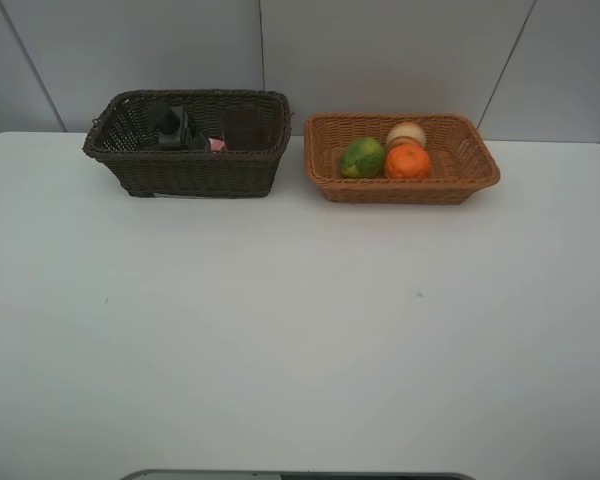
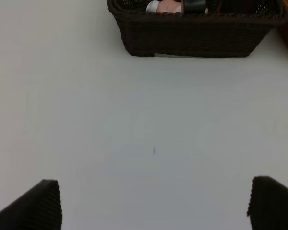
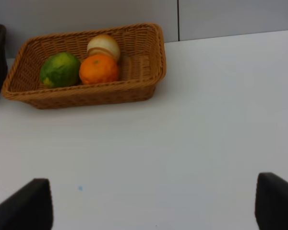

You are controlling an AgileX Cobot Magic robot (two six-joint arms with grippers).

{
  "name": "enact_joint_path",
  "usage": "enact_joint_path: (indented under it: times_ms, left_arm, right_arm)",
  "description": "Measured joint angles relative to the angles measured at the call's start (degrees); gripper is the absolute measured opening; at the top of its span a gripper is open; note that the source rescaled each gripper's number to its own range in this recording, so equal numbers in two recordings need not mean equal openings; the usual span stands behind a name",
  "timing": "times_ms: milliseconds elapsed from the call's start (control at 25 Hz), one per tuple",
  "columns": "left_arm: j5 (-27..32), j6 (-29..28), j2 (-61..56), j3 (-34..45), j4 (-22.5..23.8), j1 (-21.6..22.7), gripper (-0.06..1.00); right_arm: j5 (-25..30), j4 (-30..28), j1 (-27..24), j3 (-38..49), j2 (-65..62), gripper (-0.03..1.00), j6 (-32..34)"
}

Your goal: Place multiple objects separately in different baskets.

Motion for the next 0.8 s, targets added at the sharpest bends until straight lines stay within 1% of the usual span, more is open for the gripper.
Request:
enact_joint_path:
  times_ms: [120,280,800]
  left_arm:
    - [0.0,0.0,0.0,0.0,0.0,-0.4,1.00]
    - [0.0,0.0,0.0,0.0,0.0,-2.8,1.00]
    - [0.0,0.0,0.0,0.0,0.0,-2.8,1.00]
  right_arm:
    - [0.0,0.0,0.0,0.0,0.0,0.83,0.0]
    - [0.0,0.0,0.0,0.0,0.0,0.83,0.0]
    - [0.0,0.0,0.0,0.0,0.0,0.83,0.0]
